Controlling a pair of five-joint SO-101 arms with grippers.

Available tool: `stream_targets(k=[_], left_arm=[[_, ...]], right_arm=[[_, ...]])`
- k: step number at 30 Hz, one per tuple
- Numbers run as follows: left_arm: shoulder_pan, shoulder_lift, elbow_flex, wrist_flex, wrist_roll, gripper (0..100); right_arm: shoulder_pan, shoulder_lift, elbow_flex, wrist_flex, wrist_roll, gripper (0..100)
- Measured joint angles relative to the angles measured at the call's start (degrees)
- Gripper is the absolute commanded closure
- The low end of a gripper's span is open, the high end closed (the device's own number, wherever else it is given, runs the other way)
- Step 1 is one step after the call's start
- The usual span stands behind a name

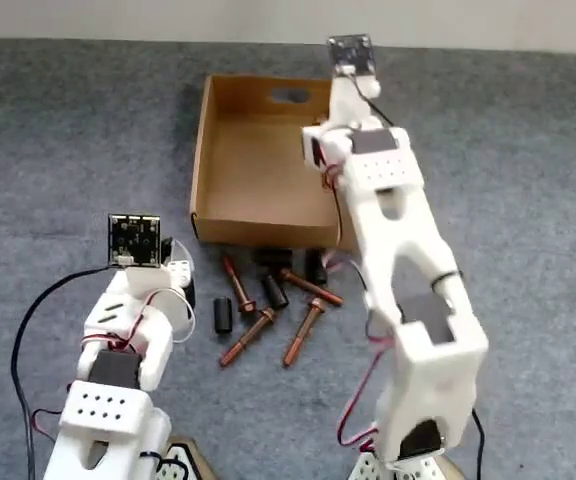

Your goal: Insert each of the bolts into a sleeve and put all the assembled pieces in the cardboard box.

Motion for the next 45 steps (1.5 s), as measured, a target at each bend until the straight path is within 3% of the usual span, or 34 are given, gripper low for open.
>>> stream_targets(k=[5, 16, 22, 29, 36, 42, 45], left_arm=[[0.26, 0.00, 0.00, 0.00, 0.00, 99], [0.26, 0.00, 0.09, 0.00, 0.00, 99], [0.26, 0.00, 0.09, 0.00, 0.00, 99], [0.26, 0.00, 0.09, 0.00, 0.00, 99], [0.26, 0.00, 0.09, 0.00, 0.00, 99], [0.26, 0.00, 0.09, 0.00, 0.00, 99], [0.26, 0.00, 0.09, 0.00, 0.00, 99]], right_arm=[[0.09, 12.22, -15.12, 8.88, 0.00, 99.3], [0.09, 26.99, -32.79, 23.21, 0.00, 99.3], [0.09, 30.07, -38.07, 28.48, -0.88, 99.3], [1.41, 32.18, -39.21, 31.21, -9.85, 99.3], [1.76, 32.70, -39.21, 31.21, -7.82, 99.1], [1.76, 32.70, -39.30, 32.70, -6.59, 80.7], [1.76, 32.62, -40.26, 33.58, -6.51, 81.6]])
